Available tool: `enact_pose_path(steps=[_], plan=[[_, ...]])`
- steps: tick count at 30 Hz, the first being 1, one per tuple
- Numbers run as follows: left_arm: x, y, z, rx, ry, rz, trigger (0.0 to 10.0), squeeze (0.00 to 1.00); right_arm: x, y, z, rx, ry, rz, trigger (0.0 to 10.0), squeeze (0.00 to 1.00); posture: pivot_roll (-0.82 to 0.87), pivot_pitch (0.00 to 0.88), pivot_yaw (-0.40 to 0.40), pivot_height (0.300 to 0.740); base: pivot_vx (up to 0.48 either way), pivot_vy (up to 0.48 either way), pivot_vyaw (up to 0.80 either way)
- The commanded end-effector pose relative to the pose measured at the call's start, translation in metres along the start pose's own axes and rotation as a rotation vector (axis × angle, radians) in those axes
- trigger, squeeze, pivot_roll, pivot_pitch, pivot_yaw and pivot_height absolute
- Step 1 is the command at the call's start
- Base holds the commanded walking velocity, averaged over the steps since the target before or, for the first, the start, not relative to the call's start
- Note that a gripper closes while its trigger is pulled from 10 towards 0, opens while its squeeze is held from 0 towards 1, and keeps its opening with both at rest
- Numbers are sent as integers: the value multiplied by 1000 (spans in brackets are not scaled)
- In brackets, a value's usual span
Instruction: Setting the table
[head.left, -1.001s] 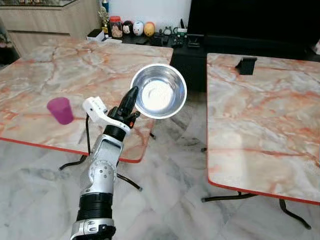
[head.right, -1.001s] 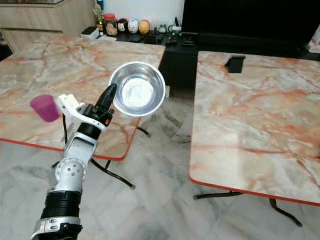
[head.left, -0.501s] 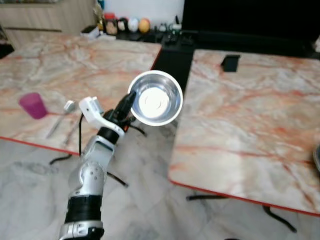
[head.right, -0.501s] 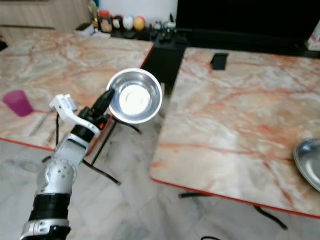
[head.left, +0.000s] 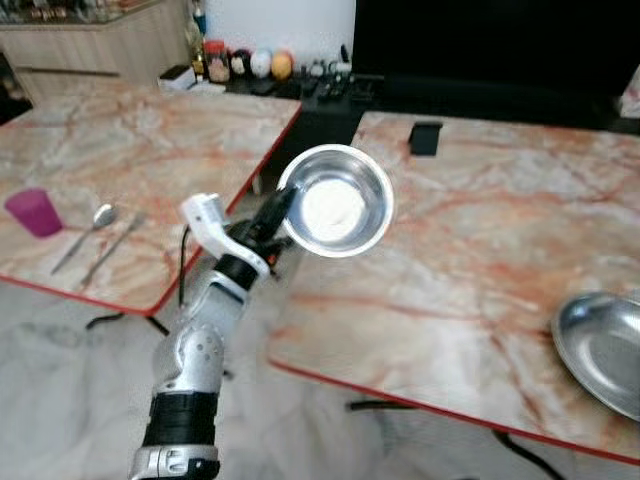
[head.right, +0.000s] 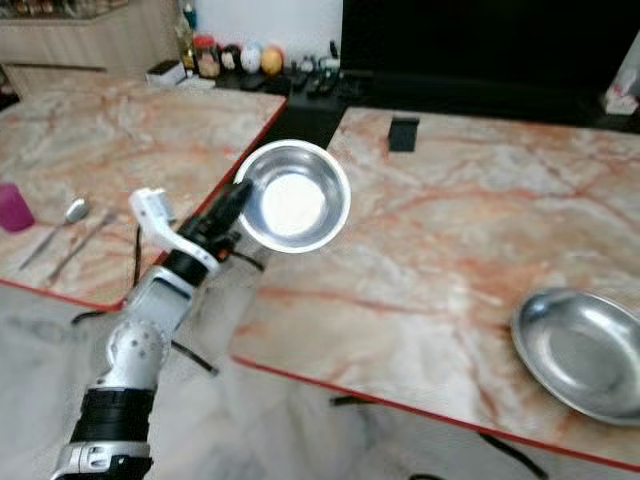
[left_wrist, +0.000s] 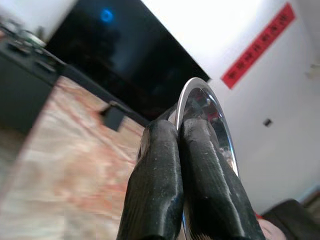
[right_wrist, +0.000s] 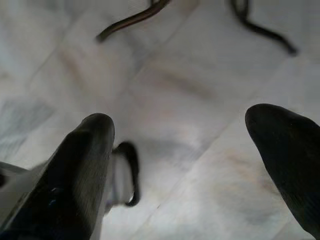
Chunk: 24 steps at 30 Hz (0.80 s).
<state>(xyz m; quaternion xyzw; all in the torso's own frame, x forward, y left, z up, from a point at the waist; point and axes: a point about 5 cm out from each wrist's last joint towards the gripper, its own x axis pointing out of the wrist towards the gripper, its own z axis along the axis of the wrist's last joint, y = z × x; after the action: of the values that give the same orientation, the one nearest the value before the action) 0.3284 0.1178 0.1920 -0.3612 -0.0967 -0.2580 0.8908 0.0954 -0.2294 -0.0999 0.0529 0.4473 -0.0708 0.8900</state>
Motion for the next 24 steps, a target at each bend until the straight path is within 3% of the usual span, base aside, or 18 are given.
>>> enact_pose_path(steps=[1, 24], plan=[[1, 0, 8, 26, -22, -3, 10000, 0, -3, 3, -10, 20, 33, 2, 10000, 0, 11, 0, -14, 740, 0, -379, -581], [5, -4, 6, 15, -29, -10, 10000, 0, -3, 4, -11, 11, 44, 11, 10000, 0, 15, 0, -15, 740, 0, -381, -51]])
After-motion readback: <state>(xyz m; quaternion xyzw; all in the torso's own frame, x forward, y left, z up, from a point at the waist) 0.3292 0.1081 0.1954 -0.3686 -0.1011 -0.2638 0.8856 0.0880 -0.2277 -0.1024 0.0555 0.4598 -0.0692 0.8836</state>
